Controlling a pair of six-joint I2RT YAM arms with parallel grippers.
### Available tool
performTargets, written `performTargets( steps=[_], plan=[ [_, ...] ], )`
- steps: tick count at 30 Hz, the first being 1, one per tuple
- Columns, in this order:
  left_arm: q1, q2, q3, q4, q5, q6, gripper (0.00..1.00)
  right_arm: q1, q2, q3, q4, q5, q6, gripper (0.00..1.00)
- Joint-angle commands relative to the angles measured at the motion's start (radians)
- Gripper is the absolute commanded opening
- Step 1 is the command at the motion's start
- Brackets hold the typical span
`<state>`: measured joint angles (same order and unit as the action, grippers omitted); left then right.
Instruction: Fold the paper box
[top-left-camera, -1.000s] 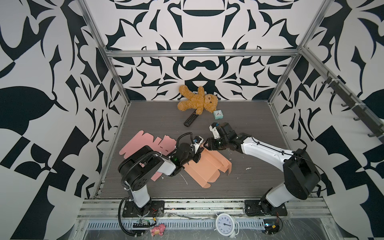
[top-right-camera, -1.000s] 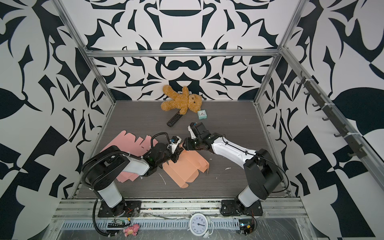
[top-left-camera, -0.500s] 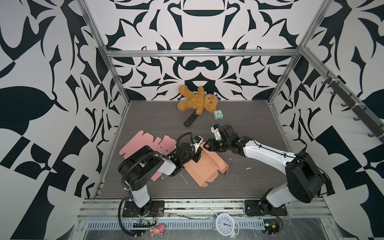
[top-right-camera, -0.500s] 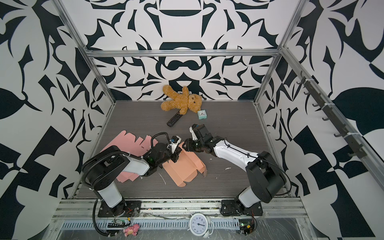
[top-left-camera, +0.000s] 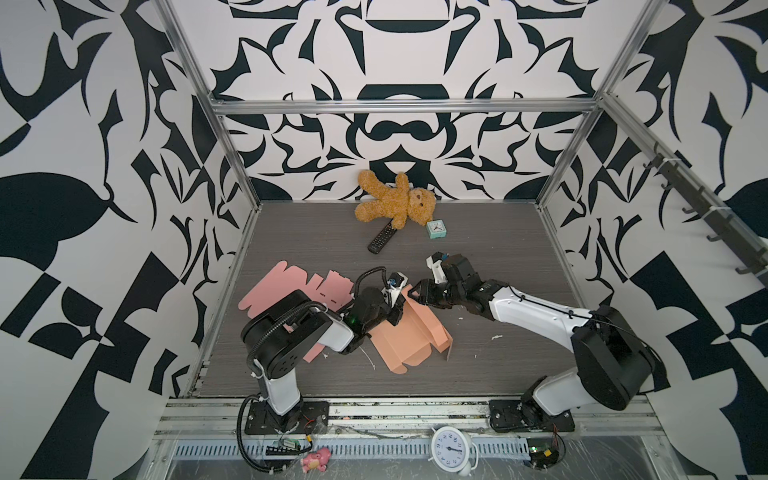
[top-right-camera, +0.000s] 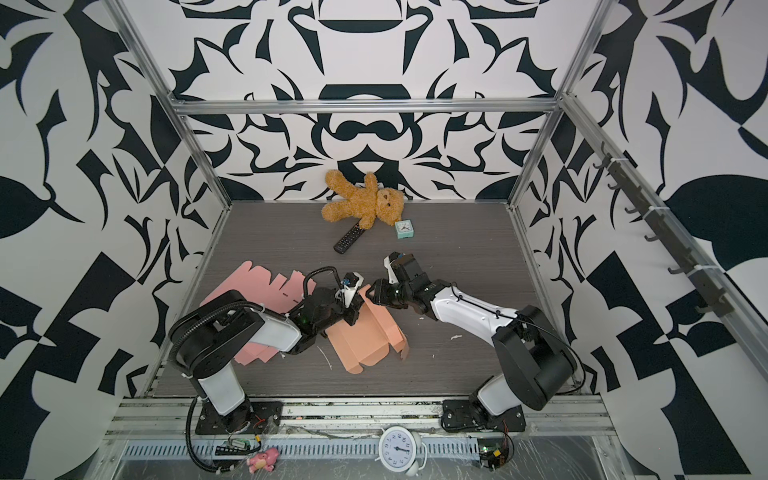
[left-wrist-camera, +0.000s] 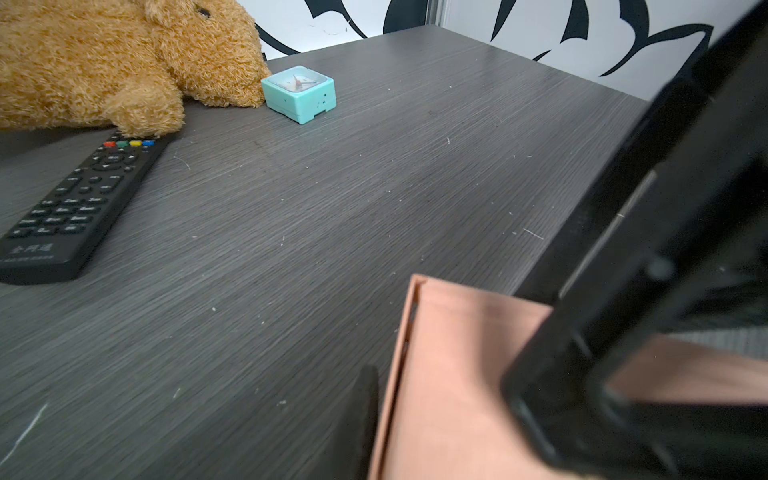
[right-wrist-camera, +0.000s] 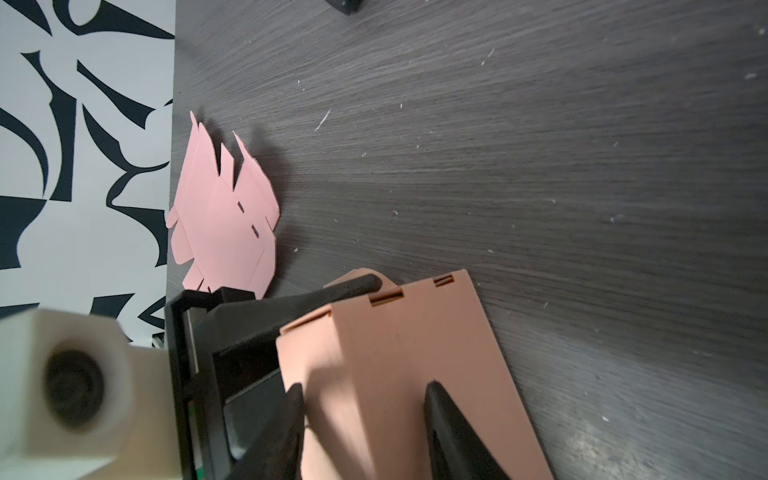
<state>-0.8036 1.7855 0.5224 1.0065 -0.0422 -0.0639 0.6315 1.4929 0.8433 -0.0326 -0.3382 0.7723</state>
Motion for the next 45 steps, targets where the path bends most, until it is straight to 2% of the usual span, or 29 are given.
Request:
performTargets(
  steps=[1, 9, 19, 25, 35, 45],
  plan=[
    [-0.008, 0.036, 0.032, 0.065, 0.007, -0.006, 0.21, 0.011, -0.007, -0.002, 0.020, -0.027, 0.015, 0.48],
    [-0.007, 0.068, 0.056, 0.079, 0.037, 0.002, 0.22, 0.008, 0.015, -0.016, 0.052, -0.034, 0.034, 0.47],
    [-0.012, 0.054, 0.021, 0.096, 0.001, 0.001, 0.18, 0.004, 0.017, -0.044, 0.089, -0.045, 0.063, 0.46],
    [-0.017, 0.057, 0.014, 0.096, 0.018, 0.006, 0.23, 0.002, 0.008, -0.046, 0.084, -0.038, 0.062, 0.46],
    [-0.017, 0.075, 0.026, 0.094, 0.035, 0.007, 0.25, -0.009, 0.000, -0.056, 0.074, -0.031, 0.057, 0.46],
    [-0.017, 0.176, 0.035, 0.166, -0.002, 0.002, 0.29, -0.015, 0.009, -0.053, 0.075, -0.036, 0.056, 0.45]
  ],
)
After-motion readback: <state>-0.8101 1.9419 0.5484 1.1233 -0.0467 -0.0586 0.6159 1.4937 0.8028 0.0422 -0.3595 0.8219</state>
